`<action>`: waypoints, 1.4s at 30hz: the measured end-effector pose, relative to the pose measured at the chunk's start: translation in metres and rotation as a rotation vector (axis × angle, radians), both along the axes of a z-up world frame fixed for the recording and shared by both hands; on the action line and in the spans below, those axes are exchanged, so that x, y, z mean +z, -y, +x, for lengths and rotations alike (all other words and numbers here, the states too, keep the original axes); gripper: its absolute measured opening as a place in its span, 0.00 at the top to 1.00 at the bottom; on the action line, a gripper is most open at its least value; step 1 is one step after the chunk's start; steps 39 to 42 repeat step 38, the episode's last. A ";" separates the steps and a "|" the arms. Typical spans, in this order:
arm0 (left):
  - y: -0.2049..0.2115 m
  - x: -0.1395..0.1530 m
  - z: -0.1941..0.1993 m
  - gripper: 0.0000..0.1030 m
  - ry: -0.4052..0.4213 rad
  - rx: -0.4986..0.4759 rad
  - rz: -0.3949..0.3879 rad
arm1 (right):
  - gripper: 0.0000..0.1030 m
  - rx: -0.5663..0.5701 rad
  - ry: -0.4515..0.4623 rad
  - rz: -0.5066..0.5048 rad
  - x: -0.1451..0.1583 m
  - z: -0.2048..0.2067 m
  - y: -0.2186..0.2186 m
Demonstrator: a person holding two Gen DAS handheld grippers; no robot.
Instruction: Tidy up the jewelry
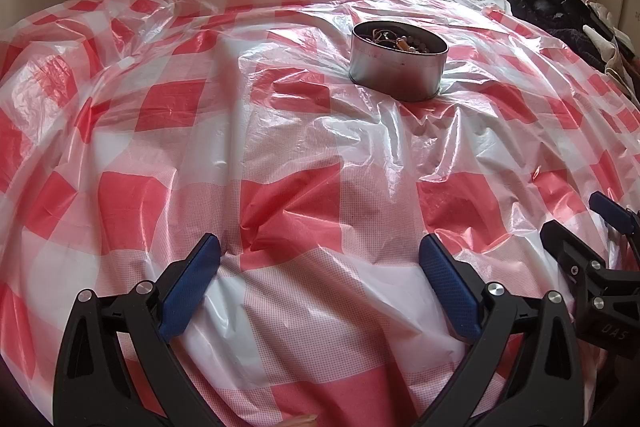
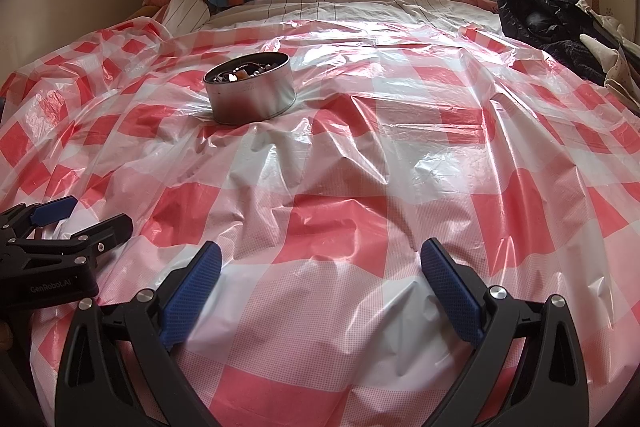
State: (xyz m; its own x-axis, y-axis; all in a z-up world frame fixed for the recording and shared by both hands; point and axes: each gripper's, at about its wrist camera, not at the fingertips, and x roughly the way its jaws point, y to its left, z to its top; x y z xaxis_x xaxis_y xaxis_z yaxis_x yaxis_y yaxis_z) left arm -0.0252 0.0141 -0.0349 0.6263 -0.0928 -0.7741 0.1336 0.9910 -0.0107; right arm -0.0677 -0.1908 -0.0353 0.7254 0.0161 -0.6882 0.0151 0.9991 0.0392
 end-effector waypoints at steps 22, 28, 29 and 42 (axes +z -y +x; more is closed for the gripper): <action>0.000 -0.002 0.003 0.07 -0.010 0.007 0.002 | 0.07 0.001 -0.001 0.000 0.000 0.001 0.000; 0.000 -0.001 0.000 0.07 0.010 0.007 0.005 | 0.07 0.003 -0.001 0.002 -0.001 0.000 0.000; -0.001 -0.002 0.000 0.07 0.007 0.007 0.005 | 0.07 0.003 0.000 0.002 -0.001 0.000 0.000; 0.000 -0.001 -0.002 0.07 0.001 0.013 0.018 | 0.07 0.002 -0.005 0.002 -0.003 0.000 0.000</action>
